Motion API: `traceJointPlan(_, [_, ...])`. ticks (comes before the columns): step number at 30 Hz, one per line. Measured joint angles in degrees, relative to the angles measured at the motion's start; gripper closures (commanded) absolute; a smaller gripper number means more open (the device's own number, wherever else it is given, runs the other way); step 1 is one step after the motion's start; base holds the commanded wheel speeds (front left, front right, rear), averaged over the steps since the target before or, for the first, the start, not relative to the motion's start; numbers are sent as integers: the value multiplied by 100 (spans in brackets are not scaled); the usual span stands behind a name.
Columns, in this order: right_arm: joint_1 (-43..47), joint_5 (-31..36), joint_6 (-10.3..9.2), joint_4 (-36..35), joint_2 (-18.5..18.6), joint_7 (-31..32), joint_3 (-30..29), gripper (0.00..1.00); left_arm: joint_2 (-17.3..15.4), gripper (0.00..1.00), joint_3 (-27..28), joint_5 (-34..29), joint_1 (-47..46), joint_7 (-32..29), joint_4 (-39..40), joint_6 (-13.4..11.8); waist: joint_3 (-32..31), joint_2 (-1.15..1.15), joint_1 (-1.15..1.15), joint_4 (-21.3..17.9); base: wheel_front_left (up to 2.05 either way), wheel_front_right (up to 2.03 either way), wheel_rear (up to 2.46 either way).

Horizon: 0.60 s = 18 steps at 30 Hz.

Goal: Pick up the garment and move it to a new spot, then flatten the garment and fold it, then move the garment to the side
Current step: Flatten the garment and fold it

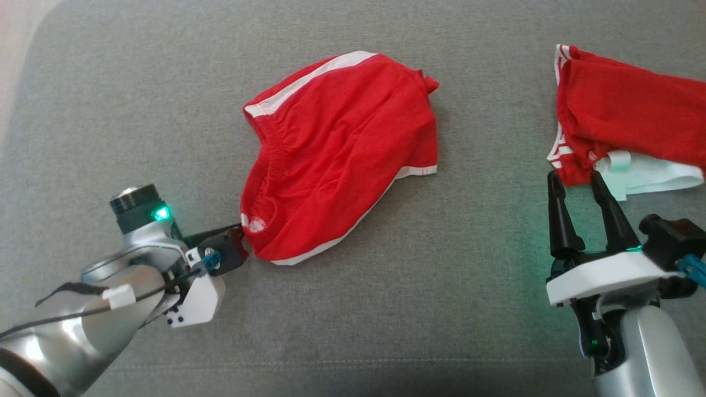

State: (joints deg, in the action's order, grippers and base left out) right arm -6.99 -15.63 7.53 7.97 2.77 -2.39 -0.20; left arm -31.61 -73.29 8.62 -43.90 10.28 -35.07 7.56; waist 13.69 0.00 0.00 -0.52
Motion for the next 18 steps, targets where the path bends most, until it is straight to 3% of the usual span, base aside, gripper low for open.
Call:
traceJointPlan(5, [-65, 0, 0, 20, -1, 46, -21, 0, 86, 100, 222, 383, 16, 170, 41, -111, -43, 0, 0, 85, 0, 0, 0])
traceJointPlan(10, [-66, 0, 0, 40, -1, 46, -22, 0, 197, 100, 871, 1315, 279, 326, 327, -308, -121, 0, 0, 161, 0, 0, 0])
traceJointPlan(15, [-66, 0, 0, 74, -1, 47, -38, 0, 205, 100, 1276, 1871, 636, 361, 584, -415, -183, 0, 0, 202, 0, 0, 0])
traceJointPlan(18, [-66, -2, 0, 96, -1, 65, -37, 0, 260, 100, 1601, 2195, 787, 393, 782, -619, -239, 0, 0, 250, 0, 0, 0])
